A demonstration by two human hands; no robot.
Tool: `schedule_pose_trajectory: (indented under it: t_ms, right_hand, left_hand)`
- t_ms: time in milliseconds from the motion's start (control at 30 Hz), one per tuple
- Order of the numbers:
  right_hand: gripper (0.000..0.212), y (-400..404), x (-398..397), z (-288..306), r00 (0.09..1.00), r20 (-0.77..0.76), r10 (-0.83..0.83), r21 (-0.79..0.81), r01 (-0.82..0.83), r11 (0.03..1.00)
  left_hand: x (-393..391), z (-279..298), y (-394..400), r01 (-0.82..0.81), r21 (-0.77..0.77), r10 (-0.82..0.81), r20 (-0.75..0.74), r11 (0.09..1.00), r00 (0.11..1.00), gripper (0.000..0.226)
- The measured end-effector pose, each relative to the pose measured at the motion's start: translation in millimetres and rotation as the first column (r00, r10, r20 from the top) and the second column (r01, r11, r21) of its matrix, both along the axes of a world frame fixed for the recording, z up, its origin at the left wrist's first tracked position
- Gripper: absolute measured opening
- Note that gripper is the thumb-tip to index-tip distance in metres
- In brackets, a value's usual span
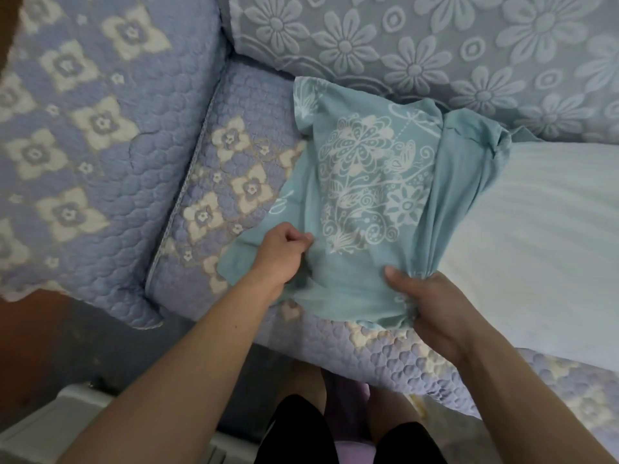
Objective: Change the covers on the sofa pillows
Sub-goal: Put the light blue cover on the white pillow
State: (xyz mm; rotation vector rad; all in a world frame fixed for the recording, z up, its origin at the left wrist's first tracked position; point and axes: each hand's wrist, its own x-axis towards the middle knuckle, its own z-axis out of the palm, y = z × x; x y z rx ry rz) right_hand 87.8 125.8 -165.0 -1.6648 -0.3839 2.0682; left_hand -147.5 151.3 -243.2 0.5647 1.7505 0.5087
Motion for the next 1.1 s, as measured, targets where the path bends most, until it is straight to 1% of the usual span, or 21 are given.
schedule_pose_trajectory:
  t_ms: [67,100,133,200,267,333,400,467,500,567,667,733,767,833,867,900,967,1000,1033,1100]
  right_hand:
    - [0.022,1.7,-7.1,-0.9,0.997,0.067,-0.026,-0.005,0.026,1.000]
    - [0.022,1.8,-10.1,-1.7,0.996,0.068,-0.049,0.001,0.049,0.999]
    - [0.023,2.0,-12.2,-2.8,0.995,0.057,-0.083,0.009,0.083,0.997]
    - [0.026,2.5,-15.8,-2.6,0.985,0.002,-0.173,-0.012,0.173,0.985]
    - [0.029,3.5,-17.7,0.6,0.958,-0.095,-0.270,-0.061,0.265,0.962]
    - [0.034,6.1,-19.7,4.3,0.947,-0.181,-0.266,-0.097,0.252,0.963]
    - [0.040,8.9,-21.5,7.3,0.966,-0.207,-0.153,-0.110,0.133,0.985]
    - [0.038,12.1,-21.0,7.0,0.981,-0.193,-0.014,-0.078,-0.001,0.997]
    - [0.035,14.1,-20.7,6.3,0.982,-0.189,0.026,-0.059,-0.038,0.998]
    - [0.033,17.1,-18.7,1.3,0.977,-0.208,0.052,-0.035,-0.060,0.998]
    - [0.034,20.2,-20.4,-4.9,0.968,-0.232,0.100,-0.008,-0.104,0.995]
    - [0.039,20.8,-22.1,-6.7,0.956,-0.228,0.182,-0.007,-0.189,0.982]
    - [0.042,21.0,-21.1,-7.8,0.950,-0.227,0.216,-0.029,-0.228,0.973]
    - [0.048,20.4,-16.9,-8.8,0.940,-0.241,0.240,-0.079,-0.265,0.961]
    - [0.049,20.3,-16.0,-8.5,0.941,-0.257,0.219,-0.096,-0.251,0.963]
    - [0.047,19.5,-16.0,-8.1,0.947,-0.278,0.161,-0.113,-0.199,0.974]
    - [0.040,16.9,-19.0,-7.8,0.955,-0.296,-0.010,-0.158,-0.038,0.987]
    - [0.037,15.0,-20.5,-9.0,0.958,-0.278,-0.068,-0.168,0.022,0.986]
    - [0.036,13.3,-21.3,-10.1,0.963,-0.257,-0.087,-0.165,0.045,0.985]
    - [0.040,9.5,-21.7,-9.6,0.971,-0.238,-0.013,-0.119,-0.016,0.993]
  left_hand:
    - [-6.5,24.0,4.4,0.136,0.076,-0.124,-0.149,0.988,0.981,0.028]
    - [-7.7,39.5,5.2,0.195,0.129,-0.167,-0.200,0.972,0.965,0.027]
    - [-7.5,56.0,4.6,0.238,0.175,-0.200,-0.211,0.955,0.957,0.025]
    - [1.5,86.6,-2.5,0.324,0.238,-0.300,-0.135,0.916,0.944,0.023]
    - [21.5,100.5,-17.0,0.460,0.271,-0.454,-0.091,0.846,0.887,0.023]
    - [41.8,96.5,-30.3,0.572,0.294,-0.558,-0.137,0.766,0.818,0.023]
    - [54.7,85.1,-39.5,0.591,0.318,-0.573,-0.159,0.741,0.804,0.021]
    - [60.3,77.6,-43.7,0.564,0.332,-0.550,-0.146,0.756,0.822,0.019]
    - [61.2,76.7,-45.5,0.539,0.339,-0.530,-0.126,0.771,0.838,0.018]
    - [60.3,76.3,-49.9,0.489,0.367,-0.487,-0.106,0.791,0.867,0.015]
    - [50.2,71.7,-53.3,0.417,0.396,-0.384,-0.164,0.818,0.909,0.010]
    - [39.2,61.6,-53.5,0.393,0.348,-0.322,-0.244,0.851,0.915,0.013]
    - [34.0,55.9,-53.2,0.399,0.291,-0.322,-0.279,0.870,0.905,0.020]
    - [24.7,41.9,-54.8,0.429,0.134,-0.374,-0.309,0.893,0.875,0.036]
    - [20.8,36.8,-54.9,0.441,0.054,-0.407,-0.298,0.896,0.863,0.040]
    - [17.4,31.9,-55.1,0.451,-0.023,-0.441,-0.262,0.892,0.858,0.042]
    - [13.6,23.5,-56.5,0.420,-0.122,-0.434,-0.129,0.899,0.892,0.040]
    - [12.7,19.2,-59.3,0.408,-0.149,-0.422,-0.075,0.901,0.904,0.039]
    - [12.3,14.4,-62.8,0.409,-0.149,-0.422,-0.073,0.900,0.903,0.038]
    - [10.7,6.8,-70.9,0.398,-0.111,-0.411,-0.153,0.911,0.899,0.034]
